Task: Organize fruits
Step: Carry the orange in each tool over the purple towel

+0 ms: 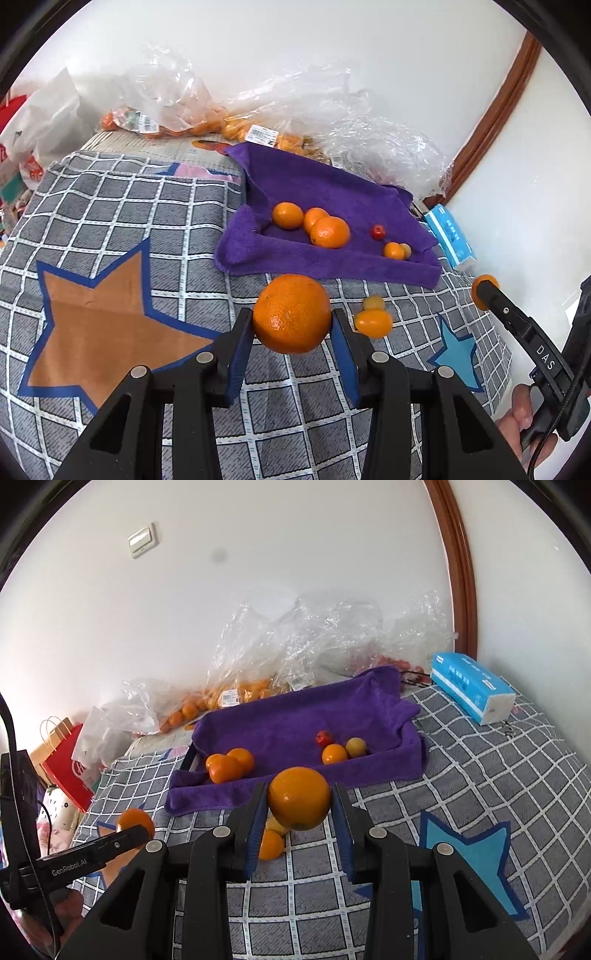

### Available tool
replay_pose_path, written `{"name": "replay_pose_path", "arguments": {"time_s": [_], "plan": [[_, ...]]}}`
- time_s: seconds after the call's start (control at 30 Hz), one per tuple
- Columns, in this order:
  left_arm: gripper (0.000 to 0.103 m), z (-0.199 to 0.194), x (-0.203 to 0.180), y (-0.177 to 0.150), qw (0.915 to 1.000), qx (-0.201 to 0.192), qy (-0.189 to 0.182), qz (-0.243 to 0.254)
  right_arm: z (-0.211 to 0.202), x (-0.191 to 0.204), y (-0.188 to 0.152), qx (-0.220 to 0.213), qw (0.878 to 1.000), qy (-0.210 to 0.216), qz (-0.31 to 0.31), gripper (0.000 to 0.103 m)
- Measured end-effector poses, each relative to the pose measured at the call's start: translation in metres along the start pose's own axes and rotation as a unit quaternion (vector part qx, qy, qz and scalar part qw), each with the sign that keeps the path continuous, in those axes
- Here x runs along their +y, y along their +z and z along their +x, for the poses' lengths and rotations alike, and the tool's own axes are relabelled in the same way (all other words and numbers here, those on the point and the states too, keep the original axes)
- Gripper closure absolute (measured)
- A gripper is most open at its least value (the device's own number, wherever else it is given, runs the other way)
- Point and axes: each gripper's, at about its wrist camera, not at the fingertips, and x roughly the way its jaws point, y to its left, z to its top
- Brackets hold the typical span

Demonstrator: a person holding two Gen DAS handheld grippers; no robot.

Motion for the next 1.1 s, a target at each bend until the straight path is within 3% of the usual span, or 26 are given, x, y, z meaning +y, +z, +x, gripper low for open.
{"name": "replay_pose_path", "arguments": {"time_s": [0.27, 0.67, 1.1], "plan": [[0.063, -0.012, 0.002, 0.006, 0.9999, -0.007, -0.005, -0.014, -0.013, 0.004, 0.004, -0.028, 1.0, 0.003, -0.008, 0.069], [0.063, -0.024, 0.001, 0.022, 0.9991, -0.04, 0.002, -0.014, 0.004, 0.003, 0.013, -0.02, 1.0, 0.011, -0.014, 0.069], [0.063, -0.017, -0.008, 0.035, 0.9993, -0.037, 0.006, -0.007, 0.009, -0.004, 0.025, -0.026, 0.999, 0.01, -0.02, 0.069]]}}
